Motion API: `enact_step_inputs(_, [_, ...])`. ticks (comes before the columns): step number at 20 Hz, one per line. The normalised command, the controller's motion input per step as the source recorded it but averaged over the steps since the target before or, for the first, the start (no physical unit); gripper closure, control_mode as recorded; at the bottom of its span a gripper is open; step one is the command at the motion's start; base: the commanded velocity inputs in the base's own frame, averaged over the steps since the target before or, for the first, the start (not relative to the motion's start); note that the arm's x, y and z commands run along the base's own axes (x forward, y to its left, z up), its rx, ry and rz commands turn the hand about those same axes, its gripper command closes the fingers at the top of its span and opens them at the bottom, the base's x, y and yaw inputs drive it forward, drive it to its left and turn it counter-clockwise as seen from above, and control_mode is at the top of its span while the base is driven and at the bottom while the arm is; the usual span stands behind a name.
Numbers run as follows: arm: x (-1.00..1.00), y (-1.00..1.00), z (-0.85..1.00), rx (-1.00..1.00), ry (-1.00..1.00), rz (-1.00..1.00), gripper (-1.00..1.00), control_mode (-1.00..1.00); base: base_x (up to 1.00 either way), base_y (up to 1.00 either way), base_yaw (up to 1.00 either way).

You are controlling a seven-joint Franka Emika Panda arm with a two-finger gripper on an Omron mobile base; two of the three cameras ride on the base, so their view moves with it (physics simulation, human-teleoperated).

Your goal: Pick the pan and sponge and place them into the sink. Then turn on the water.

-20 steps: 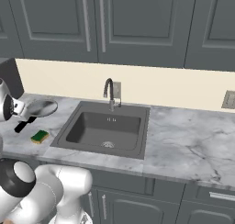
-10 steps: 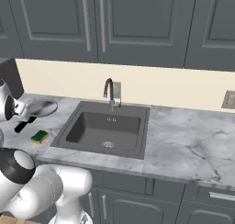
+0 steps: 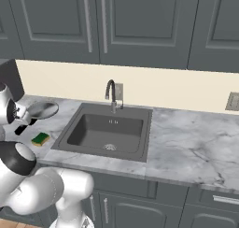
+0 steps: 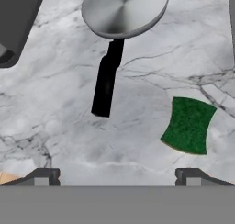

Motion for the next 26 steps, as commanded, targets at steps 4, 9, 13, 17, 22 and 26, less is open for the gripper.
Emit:
enact_step_inputs(4, [0.06, 0.07, -0.18, 0.0, 0.0, 0.0, -1.0, -1.0, 0.0, 0.0, 0.0])
enact_step_inputs(9, [0.07, 0.07, -0.18, 0.0, 0.0, 0.0, -1.0, -1.0, 0.0, 0.0, 0.0])
enact_step_inputs(13, [0.14, 0.08, -0.17, 0.0, 0.0, 0.0, -1.0, -1.0, 0.0, 0.0, 0.0])
enact_step_inputs(17, [0.18, 0.07, -0.12, -0.01, 0.0, 0.0, -1.0, -1.0, 0.0, 0.0, 0.0])
enact_step_inputs(22, [0.22, 0.1, -0.1, -0.01, -0.01, 0.0, -1.0, -1.0, 0.0, 0.0, 0.0])
enact_step_inputs(26, [0.2, 0.16, -0.1, -0.01, -0.02, 0.0, -1.0, -1.0, 0.0, 0.0, 0.0])
